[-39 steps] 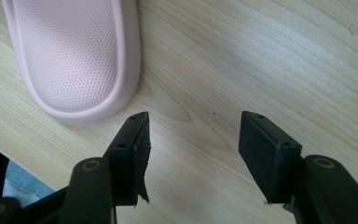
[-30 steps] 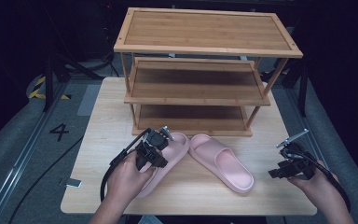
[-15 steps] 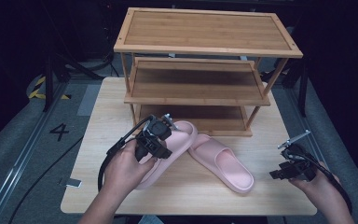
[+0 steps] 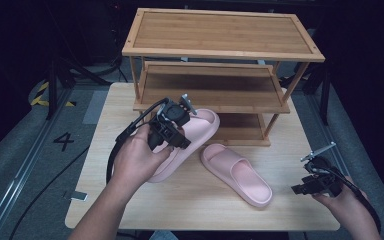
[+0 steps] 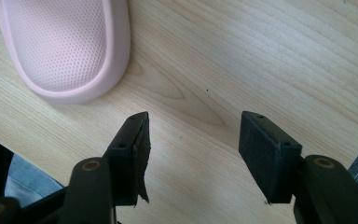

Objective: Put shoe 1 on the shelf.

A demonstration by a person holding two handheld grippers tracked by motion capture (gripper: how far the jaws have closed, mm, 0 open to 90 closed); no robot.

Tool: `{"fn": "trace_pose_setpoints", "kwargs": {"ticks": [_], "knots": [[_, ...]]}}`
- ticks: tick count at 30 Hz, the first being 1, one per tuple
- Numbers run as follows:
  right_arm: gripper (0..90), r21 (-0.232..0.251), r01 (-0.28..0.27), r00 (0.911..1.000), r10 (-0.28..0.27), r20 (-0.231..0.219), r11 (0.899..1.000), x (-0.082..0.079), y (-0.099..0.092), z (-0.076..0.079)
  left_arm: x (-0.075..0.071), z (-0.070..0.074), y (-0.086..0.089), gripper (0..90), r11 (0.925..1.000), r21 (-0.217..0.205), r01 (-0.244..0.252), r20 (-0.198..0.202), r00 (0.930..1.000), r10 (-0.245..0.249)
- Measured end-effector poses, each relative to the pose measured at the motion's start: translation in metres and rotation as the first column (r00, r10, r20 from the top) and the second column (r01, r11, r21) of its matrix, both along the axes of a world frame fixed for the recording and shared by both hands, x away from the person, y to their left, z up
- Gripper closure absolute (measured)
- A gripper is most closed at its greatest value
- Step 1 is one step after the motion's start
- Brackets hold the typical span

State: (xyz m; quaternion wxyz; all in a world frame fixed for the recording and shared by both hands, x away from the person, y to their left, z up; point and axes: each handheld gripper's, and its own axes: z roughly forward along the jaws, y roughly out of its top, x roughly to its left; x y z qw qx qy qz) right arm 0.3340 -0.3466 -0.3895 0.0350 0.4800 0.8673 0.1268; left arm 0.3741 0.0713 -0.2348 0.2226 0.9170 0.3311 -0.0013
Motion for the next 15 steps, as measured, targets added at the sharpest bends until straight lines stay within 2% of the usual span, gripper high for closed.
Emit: {"fn": "trace_pose_setpoints", "kwargs": {"ticks": [1, 2, 4, 6, 12, 15], "knots": [[43.8, -0.001, 0.008, 1.0000, -0.008, -0.004, 1.000, -0.001, -0.001, 0.000, 0.001, 0.006, -0.002, 84.0, 1.0000, -0.009, 0.000, 0.000, 1.0000, 0.000], [43.8, 0.002, 0.010, 1.0000, -0.010, -0.002, 1.000, -0.001, -0.001, -0.001, 0.001, 0.006, -0.002, 83.9, 1.0000, -0.009, 0.000, 0.000, 1.0000, 0.000], [43.8, -0.001, 0.008, 1.0000, -0.008, -0.002, 1.000, -0.001, -0.002, -0.001, 0.000, 0.014, -0.008, 84.0, 0.9999, 0.010, 0.002, 0.027, 0.9996, -0.003], [43.8, 0.002, 0.012, 0.9999, -0.012, -0.006, 1.000, -0.002, -0.002, -0.001, 0.001, 0.019, -0.010, 84.1, 0.9998, 0.020, 0.005, 0.028, 0.9996, -0.006], [43.8, 0.003, 0.012, 0.9999, -0.012, -0.008, 1.000, -0.004, -0.003, -0.002, 0.004, 0.027, -0.013, 84.2, 0.9997, 0.017, 0.016, 0.039, 0.9991, -0.016], [43.8, -0.002, 0.006, 0.9999, -0.006, -0.009, 1.000, -0.004, -0.003, -0.003, 0.003, 0.032, -0.016, 85.0, 0.9995, 0.025, 0.021, 0.064, 0.9977, -0.023]]}}
